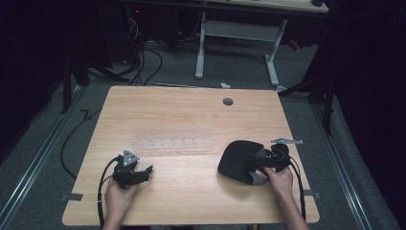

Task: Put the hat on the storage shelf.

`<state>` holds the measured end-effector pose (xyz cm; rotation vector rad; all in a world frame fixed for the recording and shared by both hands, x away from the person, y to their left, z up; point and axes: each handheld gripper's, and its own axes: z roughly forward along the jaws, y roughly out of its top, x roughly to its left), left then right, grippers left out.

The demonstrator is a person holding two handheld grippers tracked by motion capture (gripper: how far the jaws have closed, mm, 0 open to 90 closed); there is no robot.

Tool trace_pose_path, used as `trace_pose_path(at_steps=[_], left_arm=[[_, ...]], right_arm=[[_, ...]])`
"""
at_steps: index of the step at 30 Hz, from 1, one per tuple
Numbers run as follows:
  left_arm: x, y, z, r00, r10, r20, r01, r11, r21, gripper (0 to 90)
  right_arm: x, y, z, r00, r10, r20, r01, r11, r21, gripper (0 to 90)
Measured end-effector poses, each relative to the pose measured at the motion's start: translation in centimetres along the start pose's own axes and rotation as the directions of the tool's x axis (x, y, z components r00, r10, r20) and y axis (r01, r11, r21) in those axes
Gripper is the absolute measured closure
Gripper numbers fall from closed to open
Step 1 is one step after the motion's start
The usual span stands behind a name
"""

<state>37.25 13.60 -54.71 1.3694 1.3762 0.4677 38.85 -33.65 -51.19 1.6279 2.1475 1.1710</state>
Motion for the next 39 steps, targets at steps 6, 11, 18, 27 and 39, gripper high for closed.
trace_pose_path(at_steps=[6,11,18,27,39], left_arm=[[0.0,0.0,0.0,1.0,0.005,-0.004,-0.005,1.0,0.0,30.1],[0.0,0.0,0.1,1.0,0.005,-0.003,-0.005,1.0,0.0,30.0],[0.0,0.0,0.0,1.0,0.006,-0.002,-0.006,1.0,0.001,29.6],[0.0,0.0,0.0,1.0,0.007,0.0,-0.007,1.0,0.002,29.2],[-0.1,-0.1,0.1,0.9998,0.011,0.017,-0.011,0.9997,0.02,24.3]], right_arm=[[0.4,-0.2,0.7,0.9997,-0.011,-0.023,0.012,1.0,0.021,35.4],[0.5,-0.3,0.9,0.9989,-0.009,-0.045,0.01,1.0,0.014,42.0],[0.5,-0.8,0.0,0.9992,-0.018,-0.036,0.018,1.0,-0.007,58.6],[0.2,-2.1,-1.2,0.9935,-0.052,-0.101,0.048,0.998,-0.04,80.1],[0.7,-2.8,-3.2,0.9813,-0.102,-0.163,0.086,0.991,-0.105,85.7]])
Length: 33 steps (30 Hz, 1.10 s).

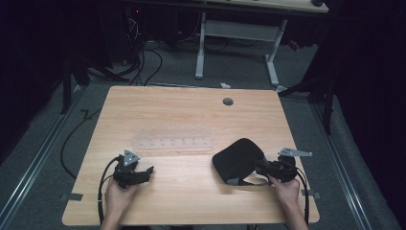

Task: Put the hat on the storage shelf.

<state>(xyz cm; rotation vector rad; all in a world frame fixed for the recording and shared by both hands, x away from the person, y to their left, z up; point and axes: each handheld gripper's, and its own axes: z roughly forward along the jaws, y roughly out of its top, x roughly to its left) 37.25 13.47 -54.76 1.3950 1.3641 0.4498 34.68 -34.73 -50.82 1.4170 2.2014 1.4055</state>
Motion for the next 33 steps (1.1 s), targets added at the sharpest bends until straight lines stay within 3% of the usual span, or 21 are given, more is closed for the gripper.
trace_pose_path(at_steps=[8,13,18,19,25,28,33], left_arm=[[-0.1,0.0,0.1,1.0,-0.001,-0.004,0.001,1.0,0.001,21.2],[-0.2,-0.1,0.0,0.9997,0.015,0.016,-0.016,0.9998,0.014,24.6],[-0.2,-0.1,-0.4,0.9982,0.056,0.021,-0.057,0.998,0.027,24.9],[-0.4,0.0,-0.8,0.9968,0.073,0.03,-0.075,0.9965,0.038,24.8],[-1.7,0.6,-1.9,0.9911,0.09,0.098,-0.093,0.9954,0.025,24.1],[-2.4,0.6,-2.4,0.9845,0.104,0.141,-0.106,0.9943,0.009,29.1],[-3.5,0.4,-2.4,0.9783,0.112,0.174,-0.116,0.9932,0.009,30.5]], right_arm=[[0.8,0.0,-1.3,1.0,0.001,-0.008,-0.001,0.999,-0.042,85.9],[1.1,0.1,-2.0,0.9999,0.005,-0.01,-0.006,0.998,-0.065,86.0],[1.5,0.1,-2.9,0.9995,0.006,-0.03,-0.009,0.996,-0.09,86.1],[1.7,0.1,-3.1,0.9994,0.008,-0.034,-0.011,0.995,-0.096,86.0],[2.5,0.3,-3.6,0.9991,0.02,-0.038,-0.024,0.995,-0.099,86.1],[3.0,0.4,-3.8,0.9986,0.016,-0.05,-0.021,0.995,-0.101,86.1],[3.8,0.6,-3.7,0.9983,0.004,-0.059,-0.01,0.994,-0.106,86.0]])
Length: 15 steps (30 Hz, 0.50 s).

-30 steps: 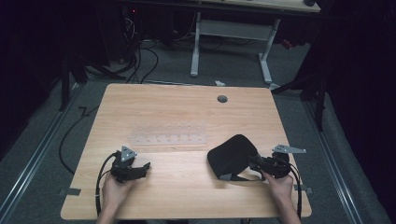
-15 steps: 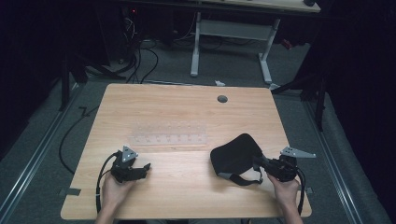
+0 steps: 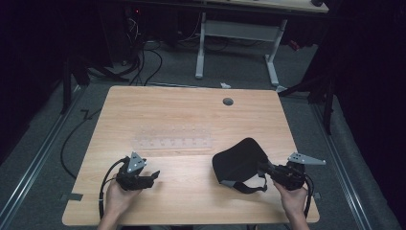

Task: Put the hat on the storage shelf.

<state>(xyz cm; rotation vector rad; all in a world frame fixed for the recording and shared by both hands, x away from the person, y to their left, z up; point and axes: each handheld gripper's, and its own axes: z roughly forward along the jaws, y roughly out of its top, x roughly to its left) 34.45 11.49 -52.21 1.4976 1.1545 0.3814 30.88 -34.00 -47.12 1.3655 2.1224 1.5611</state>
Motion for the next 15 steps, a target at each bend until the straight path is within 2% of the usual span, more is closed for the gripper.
trace_pose_path(at_steps=[2,7,8,9,14,15], left_arm=[[-0.5,0.0,0.1,0.9999,-0.003,0.015,0.003,1.0,-0.002,30.5],[-1.9,-0.1,0.1,0.9981,0.025,0.056,-0.025,0.9997,0.003,30.3],[-1.9,-0.1,0.1,0.9981,0.025,0.056,-0.025,0.9997,0.003,30.2],[-2.4,0.1,0.1,0.9964,0.015,0.083,-0.015,0.9999,0.004,30.1],[-3.1,0.6,0.1,0.9935,0.004,0.114,-0.004,1.0,-0.001,29.2],[-3.5,0.9,-0.1,0.9911,0.005,0.133,-0.003,0.9999,-0.011,29.1]], right_arm=[[0.3,0.1,0.1,0.9999,0.009,-0.005,-0.009,1.0,-0.004,86.0],[1.2,0.4,0.1,0.9997,0.008,-0.022,-0.009,1.0,-0.009,86.0],[1.3,0.5,0.0,0.9997,0.005,-0.023,-0.005,1.0,-0.01,86.0],[1.5,0.6,0.0,0.9996,0.005,-0.027,-0.005,1.0,-0.012,86.0],[2.5,1.1,0.0,0.9984,0.006,-0.057,-0.007,1.0,-0.019,86.0],[2.7,1.2,0.1,0.9981,0.003,-0.062,-0.004,1.0,-0.02,86.0]])
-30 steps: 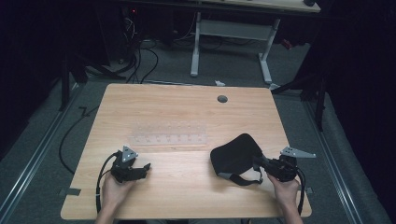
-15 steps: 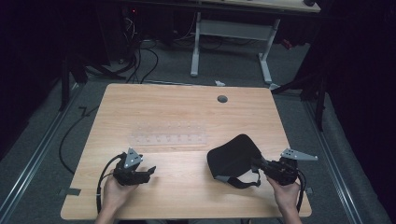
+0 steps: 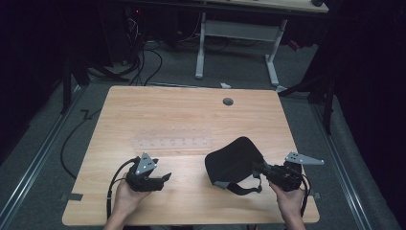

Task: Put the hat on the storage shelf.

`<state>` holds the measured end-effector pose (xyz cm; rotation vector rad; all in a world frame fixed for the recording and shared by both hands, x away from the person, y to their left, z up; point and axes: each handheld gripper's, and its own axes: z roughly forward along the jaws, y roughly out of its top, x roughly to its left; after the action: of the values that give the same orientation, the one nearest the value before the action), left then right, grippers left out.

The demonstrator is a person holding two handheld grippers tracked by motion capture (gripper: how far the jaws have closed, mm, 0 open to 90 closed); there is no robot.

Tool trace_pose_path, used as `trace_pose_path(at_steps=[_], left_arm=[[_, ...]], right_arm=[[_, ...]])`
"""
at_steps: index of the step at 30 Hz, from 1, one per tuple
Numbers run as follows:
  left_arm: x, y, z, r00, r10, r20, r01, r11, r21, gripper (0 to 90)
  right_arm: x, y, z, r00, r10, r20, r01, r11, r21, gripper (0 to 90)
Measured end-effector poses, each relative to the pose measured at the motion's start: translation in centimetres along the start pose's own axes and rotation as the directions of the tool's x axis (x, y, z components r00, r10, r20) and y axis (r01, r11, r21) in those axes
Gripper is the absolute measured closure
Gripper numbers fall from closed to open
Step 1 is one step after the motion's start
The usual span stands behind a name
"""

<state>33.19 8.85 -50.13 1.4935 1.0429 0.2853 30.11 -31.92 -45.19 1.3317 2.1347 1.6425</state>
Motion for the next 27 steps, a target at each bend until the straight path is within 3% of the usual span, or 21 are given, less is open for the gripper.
trace_pose_path(at_steps=[3,6,13,19,27], left_arm=[[-0.6,0.3,0.0,0.9998,-0.007,0.019,0.007,0.9999,-0.009,26.0],[-1.9,0.5,-0.1,0.9982,0.03,0.051,-0.03,0.9995,-0.001,24.9],[-3.5,0.6,-0.1,0.9927,0.045,0.112,-0.047,0.9989,0.009,23.5],[-4.5,0.0,0.0,0.9873,0.055,0.149,-0.058,0.9982,0.015,22.9],[-4.5,0.3,0.1,0.9851,0.07,0.157,-0.072,0.9974,0.005,23.4]], right_arm=[[0.3,0.2,0.2,1.0,-0.002,-0.006,0.002,1.0,0.006,86.0],[0.7,0.7,0.8,0.9998,-0.001,-0.019,0.002,1.0,0.015,86.0],[1.7,1.2,2.2,0.9988,0.005,-0.049,-0.003,0.999,0.042,85.9],[2.3,1.2,3.7,0.9977,0.01,-0.067,-0.004,0.997,0.083,85.9],[3.5,1.9,5.3,0.9967,-0.011,-0.081,0.019,0.994,0.103,85.9]])
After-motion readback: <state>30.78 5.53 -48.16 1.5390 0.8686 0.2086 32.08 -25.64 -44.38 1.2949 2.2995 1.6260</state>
